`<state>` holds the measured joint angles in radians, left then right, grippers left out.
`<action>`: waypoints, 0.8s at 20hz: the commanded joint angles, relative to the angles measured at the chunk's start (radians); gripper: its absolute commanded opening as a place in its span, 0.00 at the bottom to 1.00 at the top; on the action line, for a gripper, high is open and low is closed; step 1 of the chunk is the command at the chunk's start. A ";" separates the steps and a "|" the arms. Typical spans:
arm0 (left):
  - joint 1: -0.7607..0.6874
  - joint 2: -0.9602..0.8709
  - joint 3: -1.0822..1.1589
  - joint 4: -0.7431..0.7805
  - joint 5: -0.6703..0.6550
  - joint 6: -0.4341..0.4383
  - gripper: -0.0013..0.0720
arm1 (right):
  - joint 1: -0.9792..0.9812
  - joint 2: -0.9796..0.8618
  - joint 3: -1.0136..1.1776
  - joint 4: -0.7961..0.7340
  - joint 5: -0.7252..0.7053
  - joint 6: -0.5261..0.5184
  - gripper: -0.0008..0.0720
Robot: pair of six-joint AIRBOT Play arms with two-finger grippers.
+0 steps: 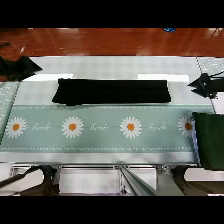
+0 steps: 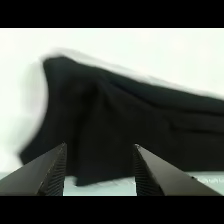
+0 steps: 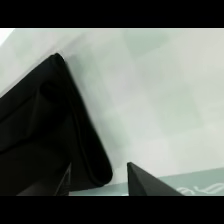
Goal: Fold the shirts.
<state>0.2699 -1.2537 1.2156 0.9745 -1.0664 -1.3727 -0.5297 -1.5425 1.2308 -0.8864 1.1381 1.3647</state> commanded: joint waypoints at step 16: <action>-0.323 0.219 -0.452 -0.041 0.315 -0.001 0.70 | 0.292 -0.268 0.121 0.152 -0.050 -0.058 0.05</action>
<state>-0.0452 -1.0359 0.7662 0.9398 -0.7616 -1.3739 -0.2787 -1.8004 1.2892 -0.7647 1.0588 1.3376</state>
